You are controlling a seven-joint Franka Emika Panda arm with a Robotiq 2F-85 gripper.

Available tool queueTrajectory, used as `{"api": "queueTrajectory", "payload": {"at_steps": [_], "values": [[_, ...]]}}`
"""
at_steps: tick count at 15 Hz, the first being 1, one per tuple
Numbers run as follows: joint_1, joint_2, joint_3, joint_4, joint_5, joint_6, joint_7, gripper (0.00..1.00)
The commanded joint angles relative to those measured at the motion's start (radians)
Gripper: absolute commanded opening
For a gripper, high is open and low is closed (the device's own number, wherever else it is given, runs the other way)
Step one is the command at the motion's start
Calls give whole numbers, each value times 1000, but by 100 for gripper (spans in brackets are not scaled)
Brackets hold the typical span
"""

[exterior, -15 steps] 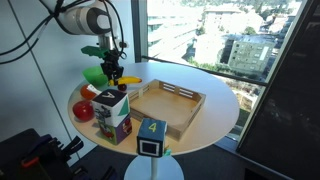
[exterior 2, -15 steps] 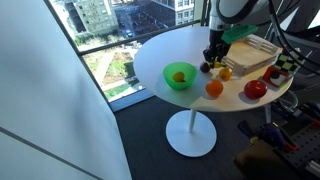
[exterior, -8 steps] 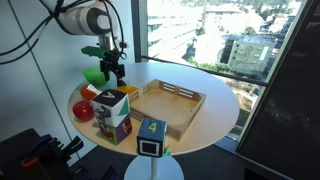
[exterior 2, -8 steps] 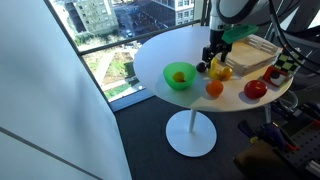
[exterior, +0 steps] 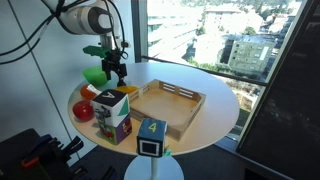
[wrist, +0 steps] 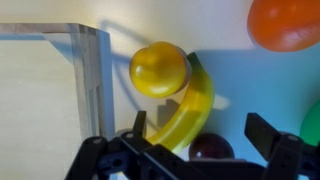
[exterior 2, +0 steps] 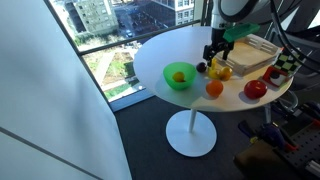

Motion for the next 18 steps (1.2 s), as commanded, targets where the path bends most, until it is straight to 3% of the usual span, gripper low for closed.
{"api": "queueTrajectory", "payload": {"at_steps": [1, 8, 14, 15, 18], "values": [[-7, -45, -5, -11, 6, -20, 13, 100], [-9, -82, -7, -1, 7, -34, 22, 100], [-11, -95, -7, 22, 5, -121, 29, 100], [-9, -74, -3, 13, -1, -75, 20, 100], [-9, -71, -3, 13, -1, -79, 20, 100]]}}
